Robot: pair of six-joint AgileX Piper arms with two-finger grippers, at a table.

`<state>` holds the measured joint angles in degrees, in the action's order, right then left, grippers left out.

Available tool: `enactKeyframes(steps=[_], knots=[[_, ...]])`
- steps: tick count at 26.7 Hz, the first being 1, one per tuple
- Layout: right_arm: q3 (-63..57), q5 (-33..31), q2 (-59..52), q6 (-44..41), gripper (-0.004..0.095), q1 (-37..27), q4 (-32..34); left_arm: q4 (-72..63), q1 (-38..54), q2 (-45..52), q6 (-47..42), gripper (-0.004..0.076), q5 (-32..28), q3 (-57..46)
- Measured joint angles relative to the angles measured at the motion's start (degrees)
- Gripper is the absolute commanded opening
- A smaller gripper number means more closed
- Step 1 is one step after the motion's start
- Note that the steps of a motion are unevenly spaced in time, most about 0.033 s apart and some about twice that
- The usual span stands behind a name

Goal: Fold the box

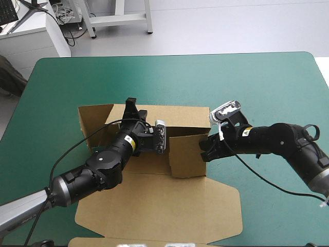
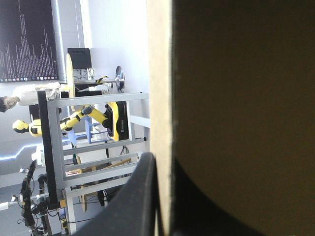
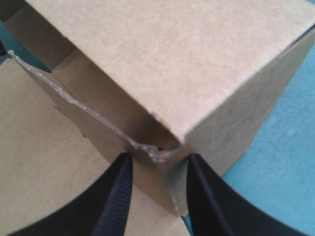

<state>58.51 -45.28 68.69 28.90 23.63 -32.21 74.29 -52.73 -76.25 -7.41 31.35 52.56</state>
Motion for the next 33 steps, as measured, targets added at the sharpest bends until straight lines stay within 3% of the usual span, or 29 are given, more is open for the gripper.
enactKeyframes(steps=[9, 18, 27, 29, 31, 33], knots=[[-0.08, 2.68, -0.13, -23.19, 0.0322, 7.23, 21.36, 0.0, 0.0, 0.0, 0.0, -0.001, -0.16, 0.0], [-0.19, 7.45, 1.51, -26.23, 0.0323, 9.57, 25.12, -0.07, 0.0, 0.0, 0.0, -0.001, -0.21, 0.0], [-0.19, 8.15, 6.98, -27.57, 0.0314, 9.64, 25.67, -0.3, 0.0, 0.0, 0.0, -0.001, -0.21, 0.0], [-0.19, 8.57, 7.21, -28.9, 0.0206, 9.69, 25.97, -0.3, 0.0, 0.0, 0.0, -0.001, -0.08, 0.0], [-0.19, 9.07, 7.42, -30.95, -0.0018, 10.04, 26.83, -0.41, 0.0, 0.0, 0.0, -0.001, -0.01, 0.0], [-0.19, 10.2, 7.55, -33.95, -0.0005, 10.11, 27.61, -0.48, 0.0, 0.0, 0.0, -0.001, 0.29, 0.0]])
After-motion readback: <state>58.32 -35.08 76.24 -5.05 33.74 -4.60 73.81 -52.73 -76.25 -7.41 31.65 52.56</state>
